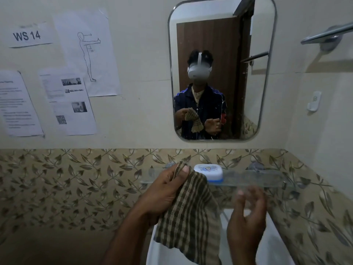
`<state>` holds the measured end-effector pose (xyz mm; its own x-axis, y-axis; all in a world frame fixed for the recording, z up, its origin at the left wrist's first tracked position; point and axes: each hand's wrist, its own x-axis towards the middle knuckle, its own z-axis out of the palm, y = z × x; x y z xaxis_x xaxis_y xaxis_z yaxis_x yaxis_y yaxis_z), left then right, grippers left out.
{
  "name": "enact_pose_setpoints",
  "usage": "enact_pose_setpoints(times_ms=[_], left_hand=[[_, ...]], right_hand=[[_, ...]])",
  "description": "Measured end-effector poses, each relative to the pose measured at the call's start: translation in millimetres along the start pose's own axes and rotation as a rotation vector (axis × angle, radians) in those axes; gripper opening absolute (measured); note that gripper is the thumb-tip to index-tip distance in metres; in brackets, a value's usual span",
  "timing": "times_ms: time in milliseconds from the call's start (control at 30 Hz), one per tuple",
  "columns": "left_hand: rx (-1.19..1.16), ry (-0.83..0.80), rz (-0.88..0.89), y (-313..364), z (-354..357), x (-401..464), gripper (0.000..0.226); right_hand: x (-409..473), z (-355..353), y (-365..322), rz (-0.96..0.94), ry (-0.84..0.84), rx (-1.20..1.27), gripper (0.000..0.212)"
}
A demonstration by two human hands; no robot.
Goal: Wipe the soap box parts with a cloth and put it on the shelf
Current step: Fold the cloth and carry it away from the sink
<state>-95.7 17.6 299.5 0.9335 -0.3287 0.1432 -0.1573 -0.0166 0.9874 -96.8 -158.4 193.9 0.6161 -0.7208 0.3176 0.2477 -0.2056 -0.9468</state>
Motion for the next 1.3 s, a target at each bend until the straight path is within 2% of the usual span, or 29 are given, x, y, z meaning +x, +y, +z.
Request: enact_pose_setpoints(times_ms=[33, 67, 133, 167, 200, 267, 300, 400, 433, 467, 533, 700, 800, 933, 1000, 1067, 1100, 1167, 1267, 1300], left_hand=[[-0.02, 0.022, -0.002, 0.2, -0.6, 1.5, 0.033], [-0.04, 0.039, -0.01, 1.0, 0.3, 2.8, 0.036], [-0.081, 0.071, -0.018, 1.2, 3.8, 4.7, 0.042], [-0.098, 0.09, -0.015, -0.1, 5.6, 5.4, 0.043], [-0.113, 0.108, -0.016, -1.8, 7.4, 5.7, 0.043], [-0.151, 0.143, -0.022, -5.4, 7.5, 7.5, 0.042], [-0.176, 0.155, -0.026, -7.4, 6.3, 8.5, 0.041], [-0.268, 0.184, -0.038, -12.4, 1.5, 10.7, 0.041], [-0.282, 0.196, -0.035, -13.4, -0.1, 11.2, 0.041], [-0.287, 0.207, -0.03, -13.9, -1.0, 11.6, 0.042], [-0.292, 0.219, -0.021, -13.7, -1.3, 13.2, 0.044], [-0.355, 0.253, -0.001, -11.2, -1.2, 19.5, 0.047], [-0.371, 0.267, 0.032, -10.5, -1.5, 23.0, 0.046], [-0.278, 0.285, 0.058, -9.2, -9.3, 24.4, 0.042], [-0.171, 0.306, 0.072, -9.2, -15.1, 24.5, 0.038], [-0.097, 0.347, 0.099, -12.0, -19.8, 25.5, 0.035], [-0.067, 0.387, 0.114, -13.8, -22.0, 26.7, 0.033], [-0.004, 0.468, 0.142, -16.0, -25.7, 27.5, 0.027], [0.019, 0.537, 0.13, -19.4, -31.8, 29.7, 0.019], [0.008, 0.548, 0.133, -19.7, -33.3, 29.2, 0.017]], right_hand=[[-8.5, -3.3, 4.1, 0.126, -0.093, 0.094, 0.038], [-14.0, -5.5, 9.5, 0.311, -0.286, 0.21, 0.049], [-20.5, -5.7, 7.5, 0.636, -0.682, 0.374, 0.09], [-20.1, -2.6, 1.8, 0.751, -0.782, 0.447, 0.102], [-18.0, 4.0, -3.8, 0.848, -0.813, 0.503, 0.107], [-11.1, 10.4, -12.7, 0.952, -0.862, 0.651, 0.109], [-7.1, 10.8, -15.3, 0.946, -0.889, 0.737, 0.103], [0.4, 12.2, -30.3, 0.83, -0.873, 0.873, 0.059], [1.8, 14.5, -33.5, 0.793, -0.868, 0.874, 0.051], [3.3, 17.8, -33.6, 0.762, -0.881, 0.86, 0.05], [5.4, 21.9, -36.9, 0.738, -0.919, 0.837, 0.063], [13.6, 36.5, -48.2, 0.883, -0.969, 0.882, 0.049], [20.1, 39.2, -52.9, 0.9, -1.02, 0.911, 0.051], [39.1, 38.1, -47.2, 0.863, -1.075, 0.797, 0.05], [50.1, 38.5, -47.5, 0.769, -1.069, 0.748, 0.073], [57.5, 35.8, -52.3, 0.651, -0.922, 0.687, 0.096], [60.4, 33.8, -57.7, 0.574, -0.853, 0.652, 0.1], [64.7, 29.5, -69.0, 0.387, -0.82, 0.57, 0.089], [75.3, 22.4, -77.8, 0.09, -0.854, 0.379, 0.043], [78.8, 20.4, -78.5, 0.044, -0.865, 0.342, 0.034]])
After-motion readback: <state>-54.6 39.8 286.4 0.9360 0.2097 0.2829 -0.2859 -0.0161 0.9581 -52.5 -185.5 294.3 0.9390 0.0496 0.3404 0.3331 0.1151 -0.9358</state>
